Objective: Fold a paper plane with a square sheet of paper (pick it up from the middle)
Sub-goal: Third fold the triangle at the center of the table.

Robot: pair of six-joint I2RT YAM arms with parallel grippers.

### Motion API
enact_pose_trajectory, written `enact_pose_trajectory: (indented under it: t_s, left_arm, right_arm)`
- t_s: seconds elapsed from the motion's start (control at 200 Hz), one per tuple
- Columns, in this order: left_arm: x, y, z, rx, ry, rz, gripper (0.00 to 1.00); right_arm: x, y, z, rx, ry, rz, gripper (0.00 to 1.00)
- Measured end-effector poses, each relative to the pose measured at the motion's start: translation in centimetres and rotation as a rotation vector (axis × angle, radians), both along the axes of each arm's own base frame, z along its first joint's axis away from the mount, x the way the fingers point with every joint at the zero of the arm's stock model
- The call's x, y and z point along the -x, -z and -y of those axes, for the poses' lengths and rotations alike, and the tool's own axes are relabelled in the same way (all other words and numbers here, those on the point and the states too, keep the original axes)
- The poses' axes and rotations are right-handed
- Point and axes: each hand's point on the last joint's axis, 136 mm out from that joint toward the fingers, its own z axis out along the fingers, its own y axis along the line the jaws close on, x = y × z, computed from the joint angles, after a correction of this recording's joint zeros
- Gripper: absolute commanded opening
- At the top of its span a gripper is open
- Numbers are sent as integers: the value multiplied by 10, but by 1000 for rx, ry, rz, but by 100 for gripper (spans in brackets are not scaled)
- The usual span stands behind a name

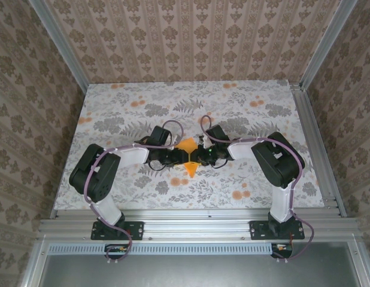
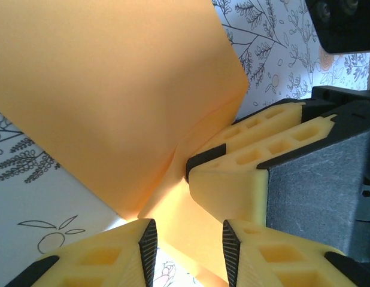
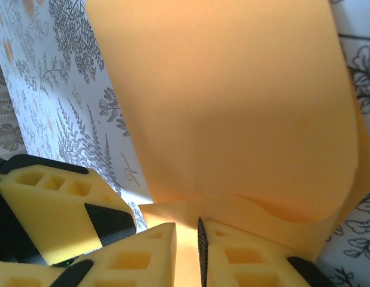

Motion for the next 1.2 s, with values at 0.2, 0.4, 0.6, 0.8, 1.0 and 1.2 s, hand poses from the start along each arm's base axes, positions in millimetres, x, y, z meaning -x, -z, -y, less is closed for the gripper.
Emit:
enact_pose_trajectory:
  t_s: [0.2,0.4,0.6,0.8,1.0,1.2]
  left_arm:
    - [-2,5,-3,-24,-16,2,39]
    - [-3,10,-9,-60,-33,0,40]
    - [-5,10,-7,-52,-38,4,40]
    - [-8,9,-4,-36,-44,7,40]
    - [-6,11,-6,-51,-47,-1,40]
    - [-6,10,-5,-57,-45,1,40]
  right_arm:
    - [2,3,2,5,3,-4,11]
    - [2,3,2,7,5,-3,9]
    - [2,3,2,8,5,-3,8]
    - [2,4,2,8,5,-4,8]
    - [2,4,2,7,5,-2,8]
    - [2,4,2,6,7,-3,5]
